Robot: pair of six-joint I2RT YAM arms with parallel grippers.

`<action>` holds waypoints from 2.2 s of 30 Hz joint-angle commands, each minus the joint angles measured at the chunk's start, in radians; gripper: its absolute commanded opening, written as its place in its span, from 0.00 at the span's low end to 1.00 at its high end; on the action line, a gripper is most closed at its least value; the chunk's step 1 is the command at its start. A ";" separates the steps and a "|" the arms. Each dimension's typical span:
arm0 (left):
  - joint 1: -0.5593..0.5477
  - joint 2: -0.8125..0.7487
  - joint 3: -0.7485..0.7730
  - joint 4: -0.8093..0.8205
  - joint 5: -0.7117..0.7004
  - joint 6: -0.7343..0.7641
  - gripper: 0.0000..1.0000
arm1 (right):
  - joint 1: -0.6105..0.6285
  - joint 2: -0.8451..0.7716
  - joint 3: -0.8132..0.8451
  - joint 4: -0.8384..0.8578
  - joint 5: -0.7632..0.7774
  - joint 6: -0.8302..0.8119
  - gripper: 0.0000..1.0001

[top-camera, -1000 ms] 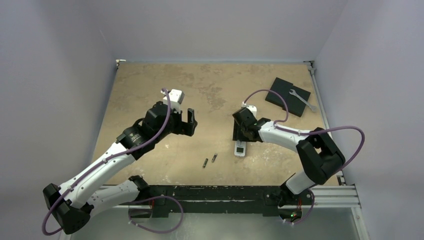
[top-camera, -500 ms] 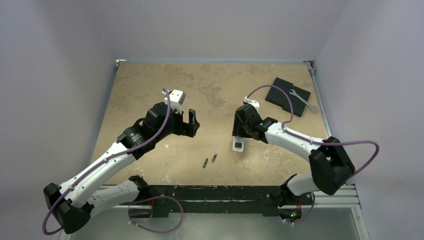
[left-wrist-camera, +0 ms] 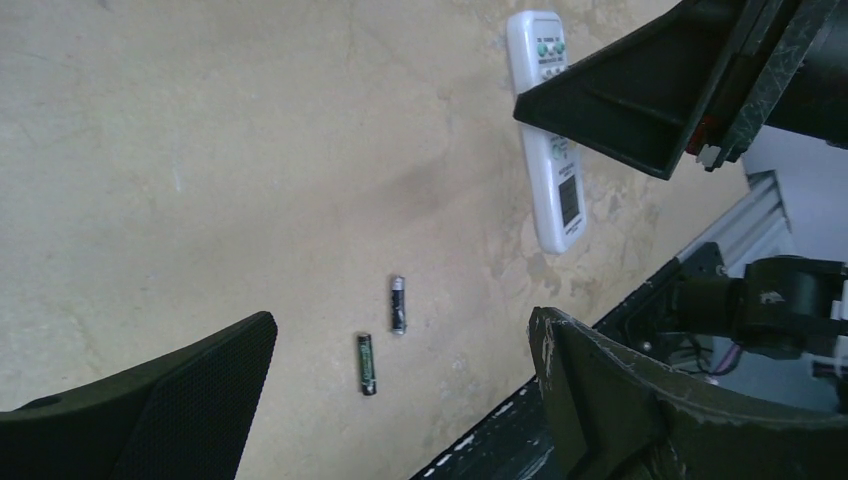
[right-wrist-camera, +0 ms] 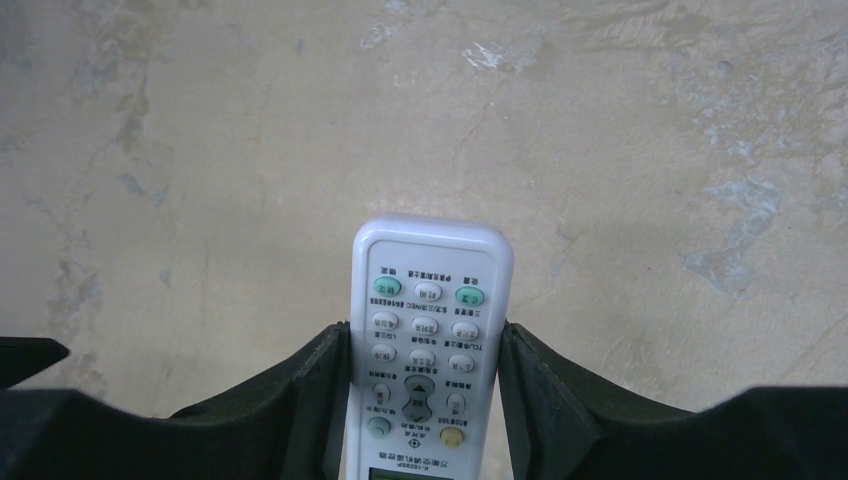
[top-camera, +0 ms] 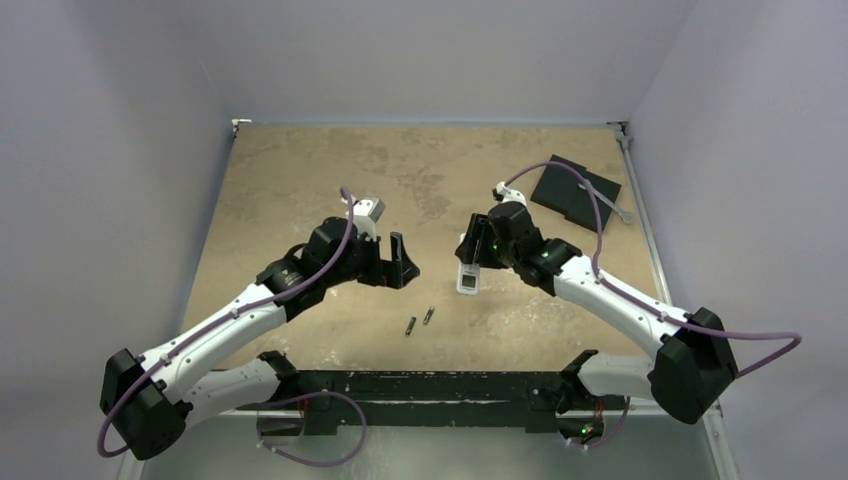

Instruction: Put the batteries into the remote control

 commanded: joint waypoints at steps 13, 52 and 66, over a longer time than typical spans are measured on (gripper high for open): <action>0.001 0.042 -0.128 0.413 0.269 -0.262 0.95 | 0.022 -0.084 0.072 0.151 -0.132 0.070 0.15; -0.016 0.125 -0.163 0.580 0.279 -0.386 0.00 | 0.126 -0.055 0.108 0.221 -0.070 0.126 0.25; 0.007 0.112 -0.201 0.669 0.378 -0.381 0.00 | 0.126 -0.125 0.081 0.186 -0.054 0.047 0.77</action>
